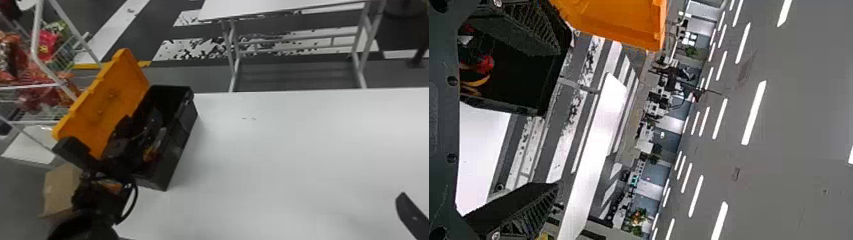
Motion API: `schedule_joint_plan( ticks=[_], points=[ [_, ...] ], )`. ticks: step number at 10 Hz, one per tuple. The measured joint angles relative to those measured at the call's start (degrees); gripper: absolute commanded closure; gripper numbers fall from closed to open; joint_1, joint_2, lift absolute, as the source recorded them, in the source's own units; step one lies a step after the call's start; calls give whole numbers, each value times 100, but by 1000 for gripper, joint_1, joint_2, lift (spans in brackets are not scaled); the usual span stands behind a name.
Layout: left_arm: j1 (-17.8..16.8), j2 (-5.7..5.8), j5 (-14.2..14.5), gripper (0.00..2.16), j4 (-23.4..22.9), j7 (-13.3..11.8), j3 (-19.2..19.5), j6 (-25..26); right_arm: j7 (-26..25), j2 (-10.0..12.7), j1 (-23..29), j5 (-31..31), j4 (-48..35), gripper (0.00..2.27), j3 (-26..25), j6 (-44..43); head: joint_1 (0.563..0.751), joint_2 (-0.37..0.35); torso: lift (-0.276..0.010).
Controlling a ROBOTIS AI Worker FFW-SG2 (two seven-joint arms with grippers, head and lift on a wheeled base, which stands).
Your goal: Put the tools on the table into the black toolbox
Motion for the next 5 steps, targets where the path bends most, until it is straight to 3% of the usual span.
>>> schedule_joint_plan(
  ticks=[2,4,5],
  points=[
    [499,-75,-472,46,-5,334,-604,-921,-650,0,116,54,-127,124,137,-6,695,211,-75],
    [848,-90,-1026,53,82,920,-1350,-1787,-1645,0,248,394,-334,124,723,-5,695,179,-75],
    [948,-90,-1318,56,222,1325,-1679,-2301,-2107,0,266,631,-362,124,1061,-5,695,182,-75]
  ],
)
